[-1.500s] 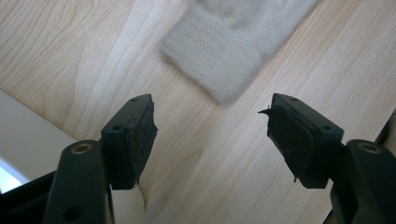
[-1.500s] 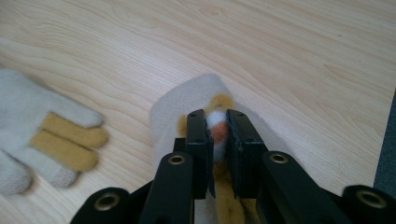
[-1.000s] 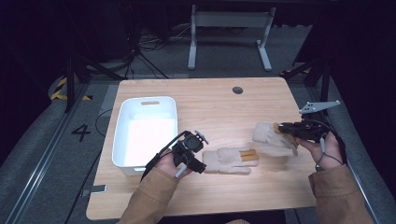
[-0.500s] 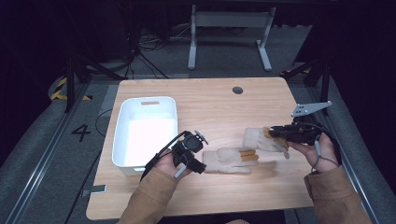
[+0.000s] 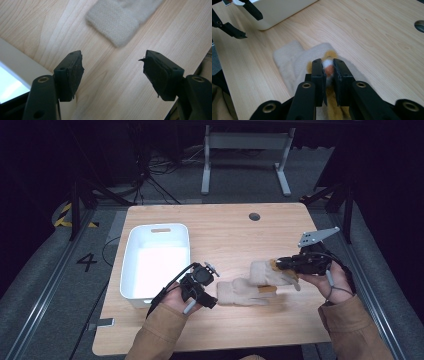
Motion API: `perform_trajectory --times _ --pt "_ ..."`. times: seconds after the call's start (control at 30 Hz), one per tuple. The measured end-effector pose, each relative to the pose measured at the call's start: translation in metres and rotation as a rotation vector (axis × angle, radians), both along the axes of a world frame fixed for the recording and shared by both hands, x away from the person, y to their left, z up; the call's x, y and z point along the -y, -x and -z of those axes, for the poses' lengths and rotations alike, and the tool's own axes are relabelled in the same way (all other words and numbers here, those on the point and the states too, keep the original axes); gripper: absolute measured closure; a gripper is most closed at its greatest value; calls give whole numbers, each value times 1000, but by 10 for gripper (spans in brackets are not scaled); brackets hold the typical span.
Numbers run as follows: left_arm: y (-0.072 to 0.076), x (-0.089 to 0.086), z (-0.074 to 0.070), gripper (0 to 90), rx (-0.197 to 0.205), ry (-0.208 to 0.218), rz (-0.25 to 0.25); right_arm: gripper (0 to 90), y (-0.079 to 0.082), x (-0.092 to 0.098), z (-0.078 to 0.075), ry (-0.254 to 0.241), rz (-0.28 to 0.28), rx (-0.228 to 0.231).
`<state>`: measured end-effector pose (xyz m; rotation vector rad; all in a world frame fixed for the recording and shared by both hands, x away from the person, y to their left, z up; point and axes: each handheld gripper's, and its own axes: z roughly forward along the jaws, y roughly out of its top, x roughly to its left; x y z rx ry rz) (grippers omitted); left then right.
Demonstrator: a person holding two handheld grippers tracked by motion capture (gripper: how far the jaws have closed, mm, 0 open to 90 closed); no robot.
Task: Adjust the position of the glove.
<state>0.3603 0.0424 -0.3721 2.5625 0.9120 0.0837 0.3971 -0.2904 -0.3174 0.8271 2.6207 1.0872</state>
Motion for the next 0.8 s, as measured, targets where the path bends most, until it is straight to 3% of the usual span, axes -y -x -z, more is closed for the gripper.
perform_trajectory --times 0.33,0.8 --pt "3 -9 1 322 -6 3 -20 801 -6 -26 6 -20 -61 -9" --pt "2 -8 1 321 -9 8 -18 801 1 -59 24 -52 -131 -19"
